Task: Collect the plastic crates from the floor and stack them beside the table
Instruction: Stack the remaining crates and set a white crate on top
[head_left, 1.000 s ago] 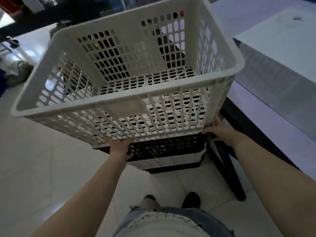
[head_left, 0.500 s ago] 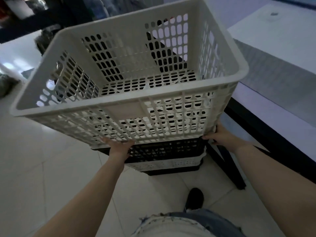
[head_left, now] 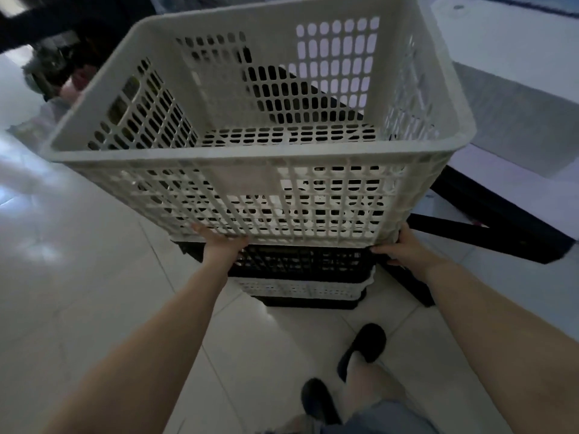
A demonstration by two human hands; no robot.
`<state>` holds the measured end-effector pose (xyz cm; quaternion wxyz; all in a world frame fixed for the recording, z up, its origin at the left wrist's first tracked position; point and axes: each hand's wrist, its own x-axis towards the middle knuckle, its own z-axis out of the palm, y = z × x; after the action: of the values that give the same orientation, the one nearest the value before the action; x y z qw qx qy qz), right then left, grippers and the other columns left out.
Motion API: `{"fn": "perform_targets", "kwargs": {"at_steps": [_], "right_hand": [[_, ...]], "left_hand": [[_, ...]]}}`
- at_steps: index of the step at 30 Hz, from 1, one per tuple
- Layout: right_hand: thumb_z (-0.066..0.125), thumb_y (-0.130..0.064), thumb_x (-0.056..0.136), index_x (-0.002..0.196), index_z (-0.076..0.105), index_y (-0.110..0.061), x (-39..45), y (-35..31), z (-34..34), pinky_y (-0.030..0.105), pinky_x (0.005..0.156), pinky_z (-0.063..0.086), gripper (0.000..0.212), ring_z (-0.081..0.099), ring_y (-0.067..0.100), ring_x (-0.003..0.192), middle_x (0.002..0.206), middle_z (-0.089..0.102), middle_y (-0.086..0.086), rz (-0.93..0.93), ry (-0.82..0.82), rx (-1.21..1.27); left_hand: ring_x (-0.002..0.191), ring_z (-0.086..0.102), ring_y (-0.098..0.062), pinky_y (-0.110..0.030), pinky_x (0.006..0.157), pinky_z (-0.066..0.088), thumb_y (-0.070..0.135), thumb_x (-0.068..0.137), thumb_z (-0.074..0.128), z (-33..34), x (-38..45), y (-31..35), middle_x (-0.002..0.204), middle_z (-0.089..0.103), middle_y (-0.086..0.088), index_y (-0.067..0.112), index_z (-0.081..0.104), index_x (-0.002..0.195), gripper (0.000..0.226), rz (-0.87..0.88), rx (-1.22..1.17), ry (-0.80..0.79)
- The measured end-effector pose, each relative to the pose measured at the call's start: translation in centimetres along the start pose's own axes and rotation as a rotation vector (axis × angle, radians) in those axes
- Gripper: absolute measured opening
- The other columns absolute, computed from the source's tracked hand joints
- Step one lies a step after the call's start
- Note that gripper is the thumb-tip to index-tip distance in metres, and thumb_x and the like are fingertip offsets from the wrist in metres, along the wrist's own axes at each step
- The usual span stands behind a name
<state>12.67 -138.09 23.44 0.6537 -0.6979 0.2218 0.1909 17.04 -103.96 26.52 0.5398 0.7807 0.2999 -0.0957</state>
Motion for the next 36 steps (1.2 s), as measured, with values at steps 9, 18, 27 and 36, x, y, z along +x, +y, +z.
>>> {"fn": "perform_targets", "kwargs": {"at_steps": [9,18,27,36], "right_hand": [[0.072,0.006,0.076,0.139,0.030,-0.006,-3.9,3.2,4.8,0.016,0.088,0.043,0.076,0.052,0.013,0.114,0.127,0.052,0.000,-0.123,0.146,0.116],[0.074,-0.001,0.077,0.147,0.016,-0.020,-6.3,4.1,5.6,0.034,0.105,0.043,0.092,0.043,0.016,0.126,0.137,0.042,-0.001,-0.018,0.051,0.068],[0.059,-0.009,0.090,0.146,0.025,-0.011,0.7,-6.4,-7.1,0.030,0.083,0.038,0.065,0.041,0.031,0.128,0.148,0.033,0.015,-0.090,0.279,-0.062],[0.078,-0.012,0.073,0.151,0.011,-0.015,8.5,-12.1,-12.1,0.045,0.114,0.031,0.103,0.028,0.025,0.141,0.155,0.022,0.007,-0.131,-0.171,-0.299]], "left_hand": [[0.099,0.060,-0.030,-0.039,0.076,0.055,0.002,0.076,0.073,-1.7,2.3,1.7,0.131,0.053,-0.014,0.020,0.005,0.152,0.103,0.016,-0.009,-0.096],[0.119,0.055,-0.027,-0.043,0.100,0.048,0.008,0.086,0.061,0.6,-4.5,1.1,0.143,0.048,-0.005,0.031,0.008,0.152,0.088,0.084,-0.048,-0.069],[0.139,0.037,-0.025,-0.052,0.112,0.035,0.008,0.087,0.063,11.1,-14.7,-2.4,0.156,0.029,0.005,0.037,0.005,0.152,0.092,-0.018,-0.229,-0.270],[0.126,0.047,-0.024,-0.042,0.103,0.045,0.022,0.060,0.086,18.9,-18.8,-0.9,0.138,0.045,0.000,0.015,0.028,0.145,0.103,0.019,-0.194,0.070]]}}
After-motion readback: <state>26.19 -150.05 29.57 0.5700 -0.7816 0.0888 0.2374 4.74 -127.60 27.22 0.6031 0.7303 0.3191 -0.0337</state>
